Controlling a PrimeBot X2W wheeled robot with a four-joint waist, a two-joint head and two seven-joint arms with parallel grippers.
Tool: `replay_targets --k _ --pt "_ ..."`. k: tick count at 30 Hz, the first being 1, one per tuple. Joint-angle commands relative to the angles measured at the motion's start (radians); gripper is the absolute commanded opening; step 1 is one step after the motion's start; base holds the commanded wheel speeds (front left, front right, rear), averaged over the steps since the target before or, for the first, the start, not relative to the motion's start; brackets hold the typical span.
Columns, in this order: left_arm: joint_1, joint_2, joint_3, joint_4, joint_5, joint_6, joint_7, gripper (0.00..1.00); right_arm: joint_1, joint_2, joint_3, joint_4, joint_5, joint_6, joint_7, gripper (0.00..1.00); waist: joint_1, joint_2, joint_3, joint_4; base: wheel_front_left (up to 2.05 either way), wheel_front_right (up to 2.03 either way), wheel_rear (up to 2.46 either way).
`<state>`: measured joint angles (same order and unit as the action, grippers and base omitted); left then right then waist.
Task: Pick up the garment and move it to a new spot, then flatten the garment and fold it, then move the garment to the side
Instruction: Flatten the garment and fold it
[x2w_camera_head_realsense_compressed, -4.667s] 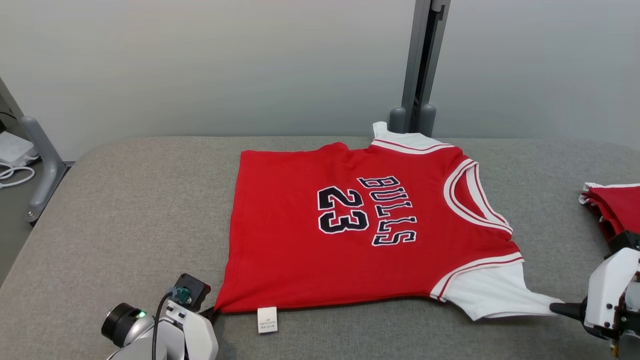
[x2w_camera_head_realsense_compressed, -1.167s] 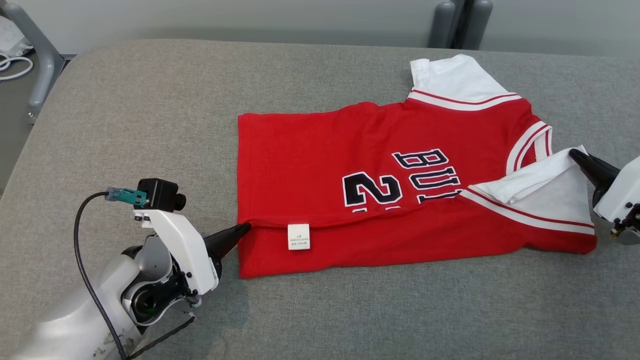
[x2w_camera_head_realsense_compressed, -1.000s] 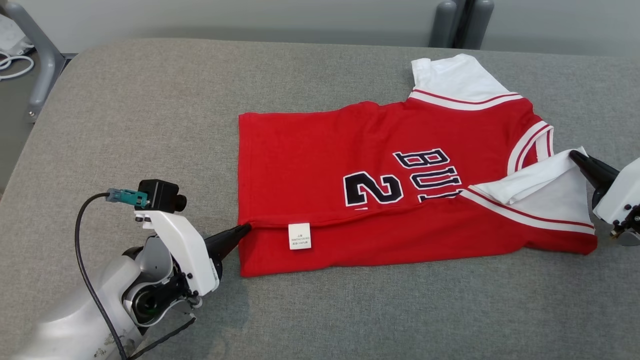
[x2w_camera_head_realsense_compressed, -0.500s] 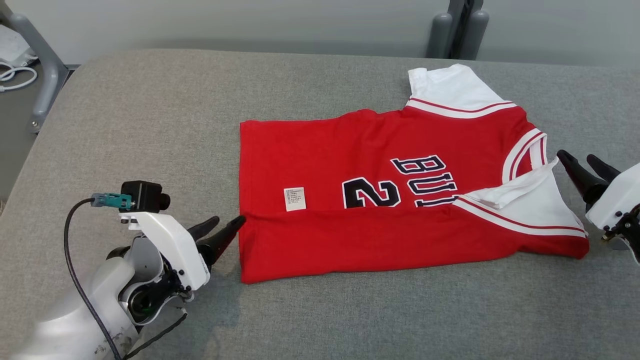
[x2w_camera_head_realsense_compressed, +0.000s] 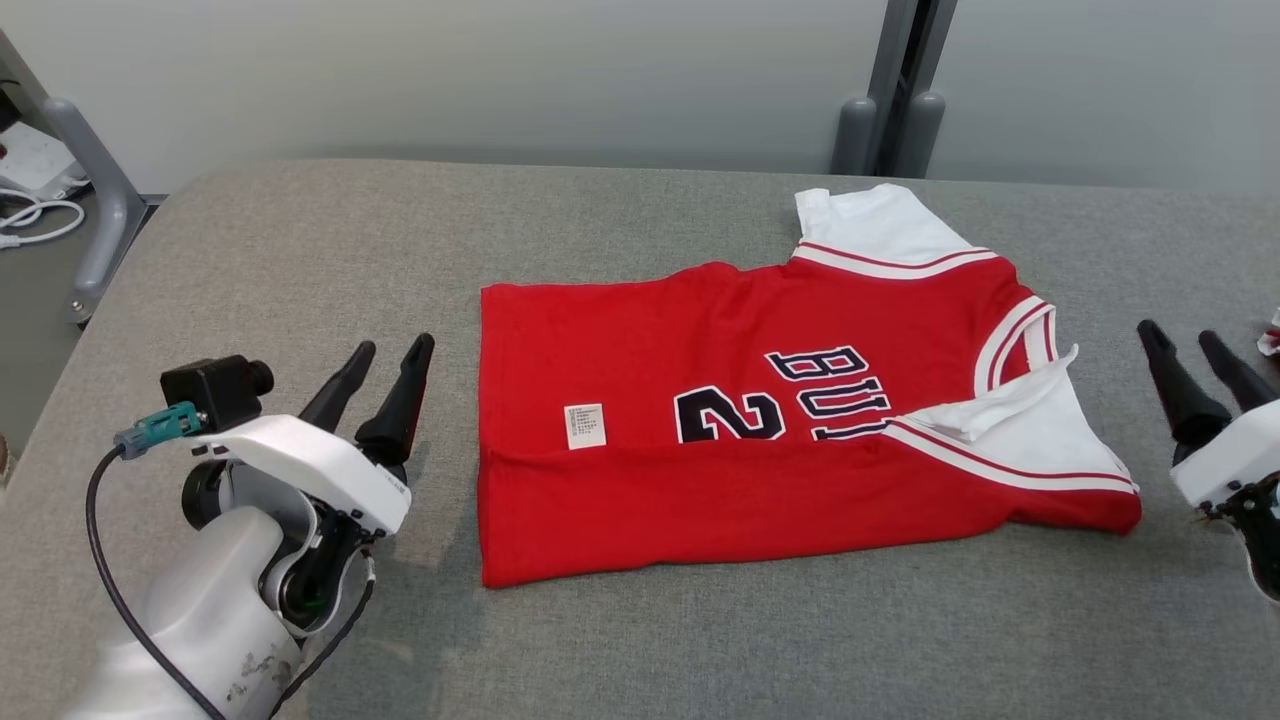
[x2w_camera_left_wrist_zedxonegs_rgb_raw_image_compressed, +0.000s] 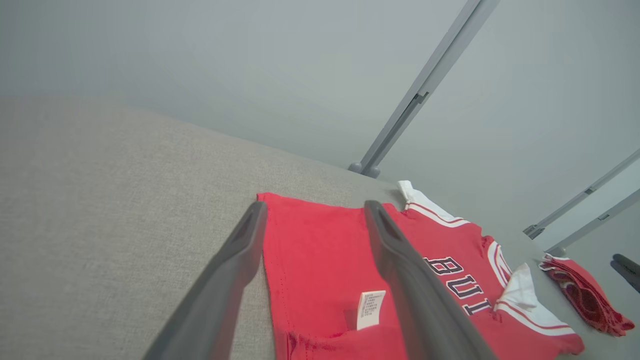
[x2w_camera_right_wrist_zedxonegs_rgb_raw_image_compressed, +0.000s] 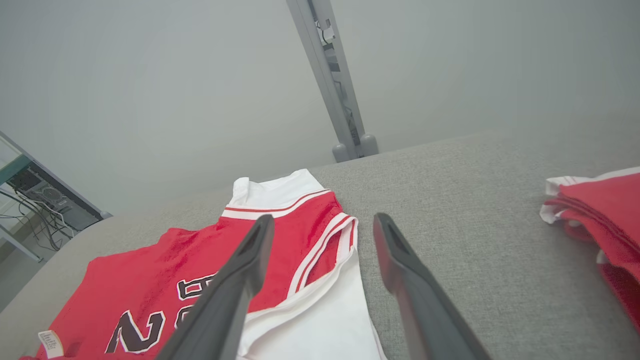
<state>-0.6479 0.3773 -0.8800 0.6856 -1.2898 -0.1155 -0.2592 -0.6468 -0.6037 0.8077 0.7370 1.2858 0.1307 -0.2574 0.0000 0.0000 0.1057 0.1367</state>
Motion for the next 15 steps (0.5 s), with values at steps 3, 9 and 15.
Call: replay_targets --k 3,9,15 --pt "0.082 -0.053 0.185 -0.048 0.186 0.048 -0.005 1.00 0.073 0.045 -0.167 -0.020 -0.114 0.000 -0.008 1.00 0.0000 0.0000 -0.004 -0.006 0.00 0.00 0.00" --pt "0.225 -0.161 0.366 -0.066 0.423 0.081 -0.005 1.00 0.187 0.133 -0.385 -0.031 -0.285 0.000 -0.008 1.00 0.0000 0.0000 -0.008 -0.015 0.00 0.00 0.00" --pt "0.288 -0.221 0.457 -0.055 0.589 0.090 -0.005 1.00 0.245 0.187 -0.498 -0.044 -0.412 0.000 -0.008 1.00 0.0000 0.0000 -0.007 -0.019 0.00 0.00 0.00"
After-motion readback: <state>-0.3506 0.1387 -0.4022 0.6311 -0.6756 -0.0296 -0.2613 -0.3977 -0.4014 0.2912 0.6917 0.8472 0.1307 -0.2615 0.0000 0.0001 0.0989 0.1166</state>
